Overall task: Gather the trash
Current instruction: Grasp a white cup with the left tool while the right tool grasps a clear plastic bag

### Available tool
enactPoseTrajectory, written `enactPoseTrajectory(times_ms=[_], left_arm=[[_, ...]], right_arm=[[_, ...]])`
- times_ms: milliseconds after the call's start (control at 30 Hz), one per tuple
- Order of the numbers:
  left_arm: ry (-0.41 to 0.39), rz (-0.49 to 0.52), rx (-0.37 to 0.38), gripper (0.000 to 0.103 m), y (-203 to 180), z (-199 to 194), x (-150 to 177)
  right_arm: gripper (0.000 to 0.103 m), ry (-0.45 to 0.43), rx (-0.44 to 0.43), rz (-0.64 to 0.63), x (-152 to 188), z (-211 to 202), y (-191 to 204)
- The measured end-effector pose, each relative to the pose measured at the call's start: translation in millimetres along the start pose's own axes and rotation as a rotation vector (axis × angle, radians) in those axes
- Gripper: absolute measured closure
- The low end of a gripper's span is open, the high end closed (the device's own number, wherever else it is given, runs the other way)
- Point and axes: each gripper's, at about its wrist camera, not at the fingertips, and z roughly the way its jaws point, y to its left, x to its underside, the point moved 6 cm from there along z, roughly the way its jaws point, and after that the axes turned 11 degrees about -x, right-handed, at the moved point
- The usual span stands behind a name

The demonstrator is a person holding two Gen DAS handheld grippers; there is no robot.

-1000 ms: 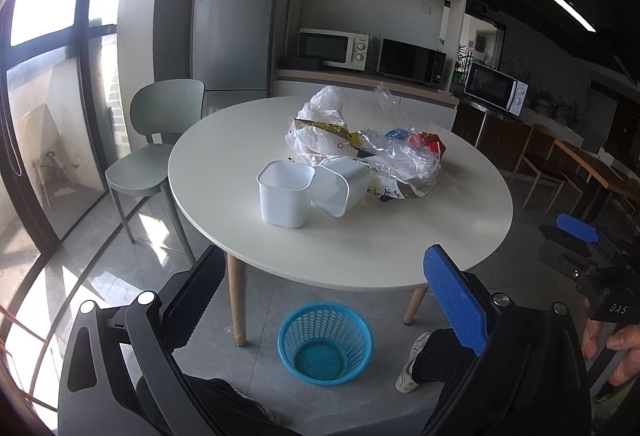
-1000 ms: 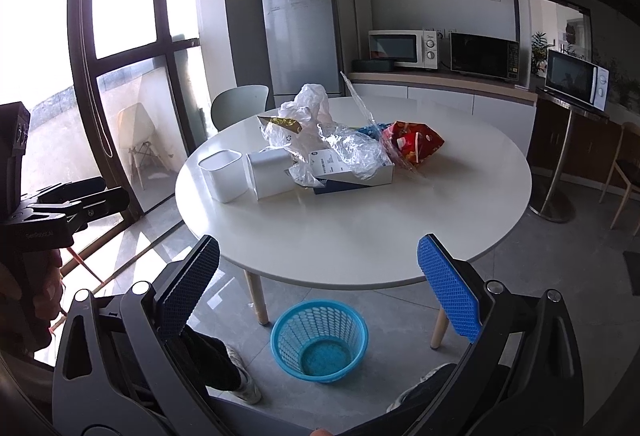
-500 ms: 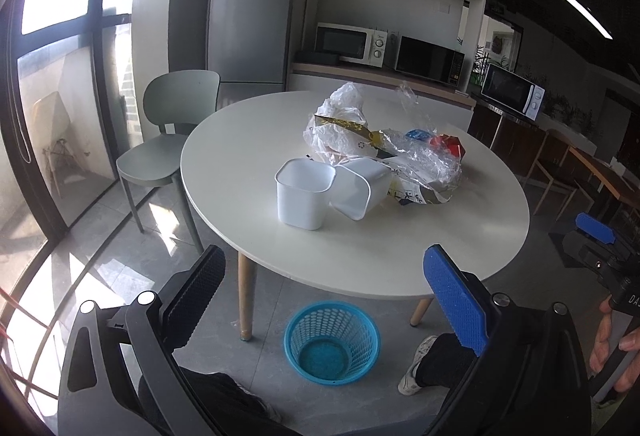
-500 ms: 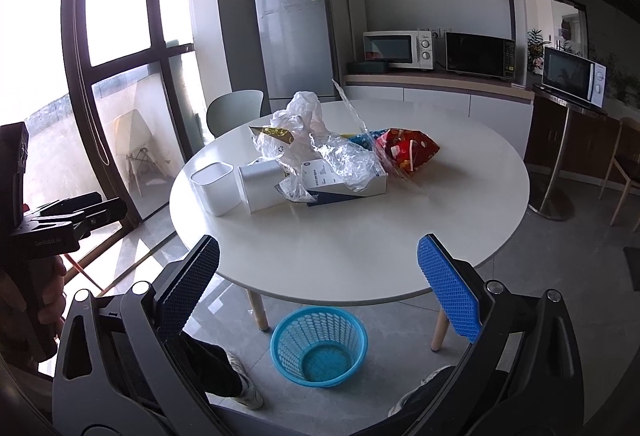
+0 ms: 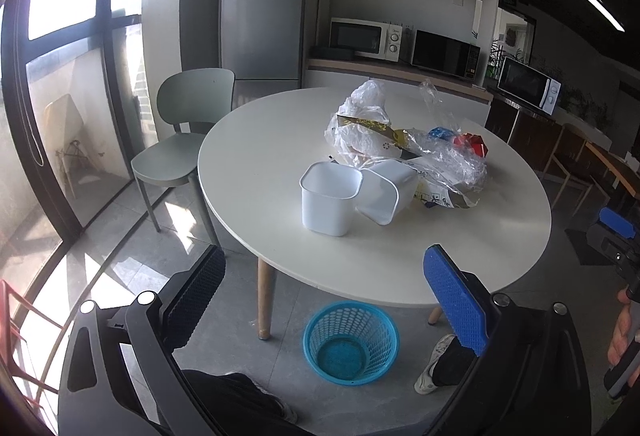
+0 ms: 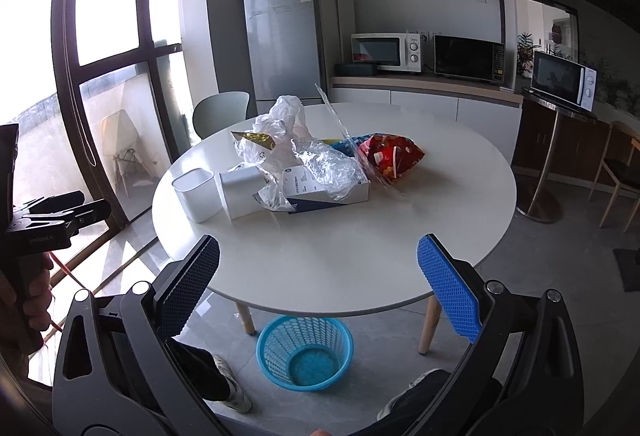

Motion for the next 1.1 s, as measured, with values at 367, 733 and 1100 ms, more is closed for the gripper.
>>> enactPoseTrajectory(times_ms=[367, 733, 1100], left_arm=[[0.013, -0.02, -0.011, 0.006, 8, 47, -35], [0.119, -0.002, 0.017, 0.007, 3, 102, -53], [0.266, 0.052, 0.044, 0.022, 3, 150, -60]], right_arm=[[0.008, -0.02, 0.049, -0.048, -47, 45, -29], [0.008, 0.053, 0.086, -0.088, -86, 117, -58], [0.009, 0.186, 0.083, -0.06, -106, 198, -70]])
